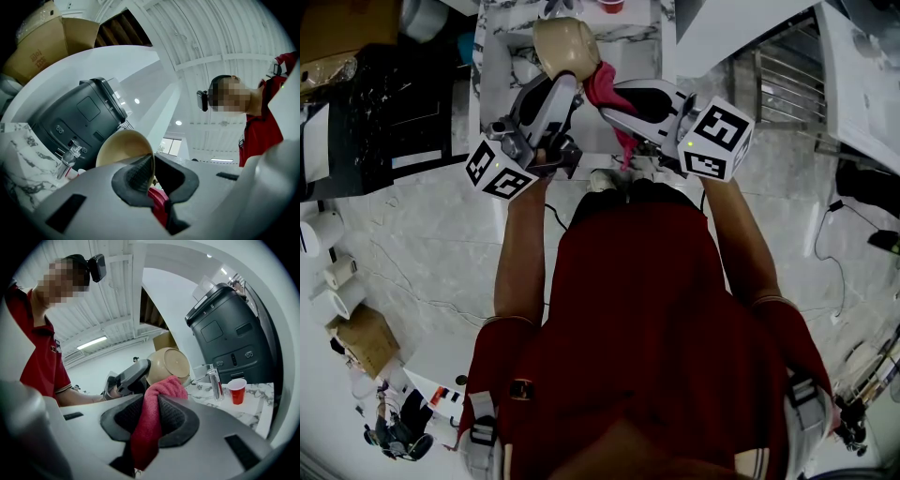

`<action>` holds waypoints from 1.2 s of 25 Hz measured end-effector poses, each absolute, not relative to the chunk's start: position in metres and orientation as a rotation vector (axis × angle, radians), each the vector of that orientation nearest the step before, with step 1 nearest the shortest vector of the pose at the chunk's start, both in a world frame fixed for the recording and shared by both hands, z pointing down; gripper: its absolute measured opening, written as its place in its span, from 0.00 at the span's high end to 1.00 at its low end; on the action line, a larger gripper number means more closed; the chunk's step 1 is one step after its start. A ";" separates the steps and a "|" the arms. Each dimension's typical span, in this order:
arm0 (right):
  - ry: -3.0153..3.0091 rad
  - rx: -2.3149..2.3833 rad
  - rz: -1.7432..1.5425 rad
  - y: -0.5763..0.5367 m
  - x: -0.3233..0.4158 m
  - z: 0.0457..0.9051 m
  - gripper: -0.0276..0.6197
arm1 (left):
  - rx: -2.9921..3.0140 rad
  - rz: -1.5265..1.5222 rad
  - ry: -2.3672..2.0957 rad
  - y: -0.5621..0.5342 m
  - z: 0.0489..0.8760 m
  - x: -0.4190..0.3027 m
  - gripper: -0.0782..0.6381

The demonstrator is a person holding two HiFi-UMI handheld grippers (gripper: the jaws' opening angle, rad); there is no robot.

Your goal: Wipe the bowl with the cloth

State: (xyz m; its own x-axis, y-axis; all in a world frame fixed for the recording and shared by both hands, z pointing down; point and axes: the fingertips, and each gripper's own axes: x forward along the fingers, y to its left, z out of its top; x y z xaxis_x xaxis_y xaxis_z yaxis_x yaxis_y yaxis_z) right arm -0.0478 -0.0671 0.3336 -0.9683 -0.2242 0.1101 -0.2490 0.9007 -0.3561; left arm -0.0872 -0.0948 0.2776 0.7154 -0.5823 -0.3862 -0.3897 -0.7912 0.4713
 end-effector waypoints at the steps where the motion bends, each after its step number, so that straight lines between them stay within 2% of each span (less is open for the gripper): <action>1: -2.997 0.372 0.571 -0.066 -0.048 0.334 0.82 | 2.563 -0.739 -0.768 -0.096 0.279 -0.088 0.86; 22: -3.063 0.395 0.297 -0.054 -0.059 0.307 0.82 | 2.497 -0.533 -0.829 -0.106 0.312 -0.097 0.86; 30: -2.957 0.522 -0.103 -0.058 -0.065 0.306 0.82 | 2.479 -0.512 -0.816 -0.110 0.318 -0.101 0.87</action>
